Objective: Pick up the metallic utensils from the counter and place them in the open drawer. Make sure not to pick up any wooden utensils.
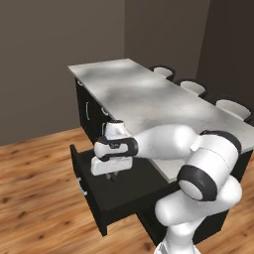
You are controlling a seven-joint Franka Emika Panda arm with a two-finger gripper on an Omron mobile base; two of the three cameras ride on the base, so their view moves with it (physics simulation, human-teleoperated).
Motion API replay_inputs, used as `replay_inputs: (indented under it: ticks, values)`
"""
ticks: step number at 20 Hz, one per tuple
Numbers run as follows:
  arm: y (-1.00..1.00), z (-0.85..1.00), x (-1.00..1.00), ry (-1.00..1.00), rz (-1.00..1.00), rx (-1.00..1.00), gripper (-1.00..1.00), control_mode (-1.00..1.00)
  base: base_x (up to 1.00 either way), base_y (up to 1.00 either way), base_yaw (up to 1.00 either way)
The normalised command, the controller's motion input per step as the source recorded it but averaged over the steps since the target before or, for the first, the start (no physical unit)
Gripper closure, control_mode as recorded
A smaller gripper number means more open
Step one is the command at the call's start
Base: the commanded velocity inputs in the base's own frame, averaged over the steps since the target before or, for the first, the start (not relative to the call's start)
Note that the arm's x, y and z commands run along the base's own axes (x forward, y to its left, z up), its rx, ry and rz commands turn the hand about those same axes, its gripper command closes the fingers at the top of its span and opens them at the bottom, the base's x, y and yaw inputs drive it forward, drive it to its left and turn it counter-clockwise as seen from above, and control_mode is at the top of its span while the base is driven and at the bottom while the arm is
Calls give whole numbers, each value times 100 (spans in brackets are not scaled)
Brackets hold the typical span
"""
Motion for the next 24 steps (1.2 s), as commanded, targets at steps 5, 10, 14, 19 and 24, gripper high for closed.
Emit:
replay_inputs:
  ticks: [5,10,14,19,24]
  values:
    - [-67,5,32,7,1,-4,100,-100,0,0,0]
    - [-34,-4,21,0,9,-4,100,-100,0,0,0]
    - [-1,-31,24,0,8,-2,100,-100,0,0,0]
    - [-8,-51,7,-2,5,0,100,-100,0,0,0]
    - [0,-55,14,-5,1,0,100,-100,0,0,0]
